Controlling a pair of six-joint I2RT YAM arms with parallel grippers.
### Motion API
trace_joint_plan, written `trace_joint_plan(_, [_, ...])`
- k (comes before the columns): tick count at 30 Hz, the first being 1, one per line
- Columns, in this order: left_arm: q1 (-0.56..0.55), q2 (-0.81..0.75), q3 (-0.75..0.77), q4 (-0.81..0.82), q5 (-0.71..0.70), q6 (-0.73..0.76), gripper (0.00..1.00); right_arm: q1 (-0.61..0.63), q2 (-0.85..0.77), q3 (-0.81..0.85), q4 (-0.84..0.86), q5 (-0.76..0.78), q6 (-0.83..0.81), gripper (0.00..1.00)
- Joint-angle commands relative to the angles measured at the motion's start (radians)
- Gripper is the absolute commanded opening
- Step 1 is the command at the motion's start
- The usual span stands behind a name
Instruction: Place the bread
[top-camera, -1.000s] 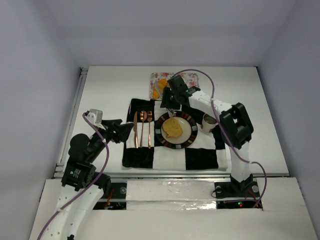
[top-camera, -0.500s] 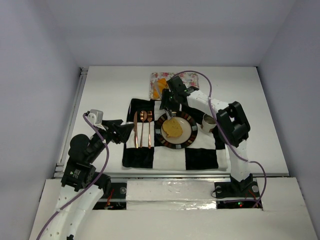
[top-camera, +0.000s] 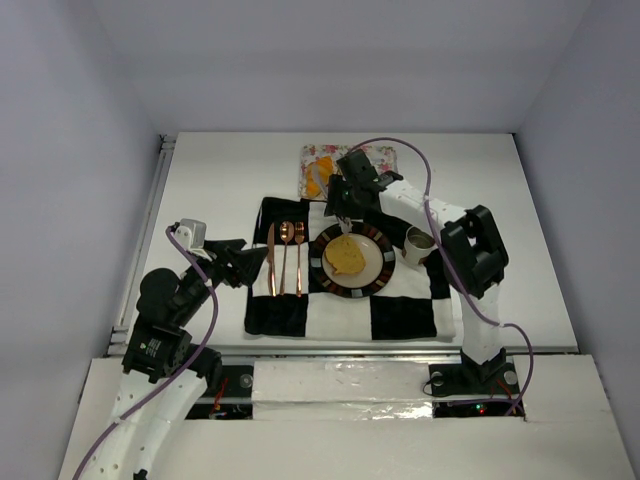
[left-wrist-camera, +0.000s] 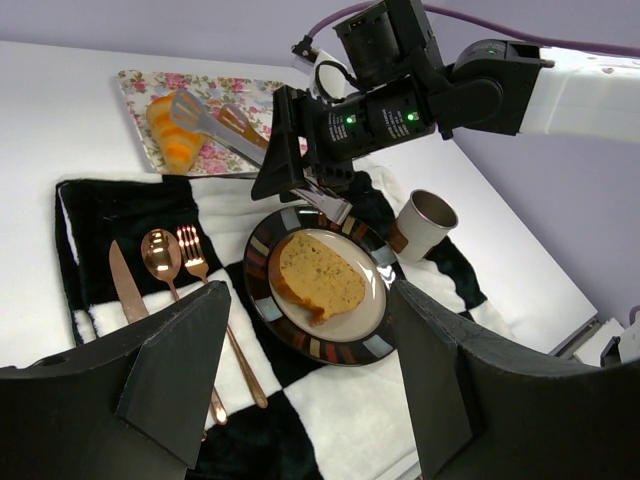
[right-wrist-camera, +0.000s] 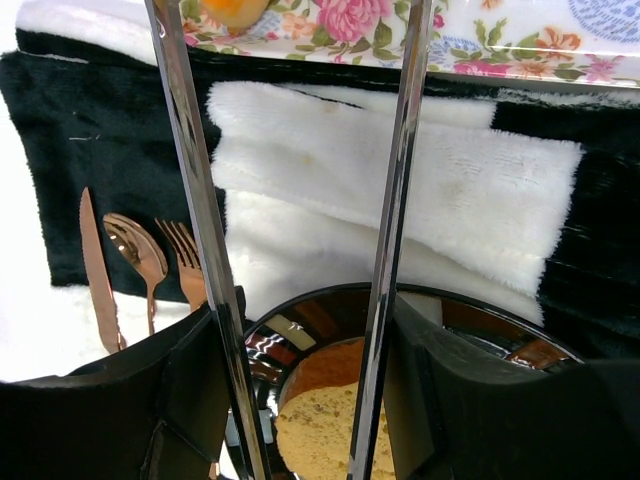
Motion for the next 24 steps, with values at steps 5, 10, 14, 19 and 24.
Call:
trace_joint_plan(5, [-0.003,-0.018,-0.004,0.041,0.005,0.001,0.62,-0.008,0.024,0.064,-0.01,-0.054,-0.024,0.59])
trace_joint_plan(10, [-0.003,-0.018,-0.004,0.038,0.005,0.0,0.62,-0.008,0.046,0.072,0.028,-0.106,-0.015,0.55])
trace_joint_plan(14, [-0.003,-0.018,-0.004,0.039,0.005,0.0,0.62,-0.008,0.0,0.029,0.071,-0.093,-0.002,0.32])
trace_joint_plan(19, [-0.003,-0.016,-0.005,0.039,0.005,0.0,0.62,-0.008,-0.185,-0.086,0.143,-0.08,0.001,0.28])
trace_joint_plan(24, [-0.003,-0.014,-0.005,0.038,0.005,0.0,0.61,-0.008,-0.373,-0.235,0.169,-0.131,-0.018,0.27])
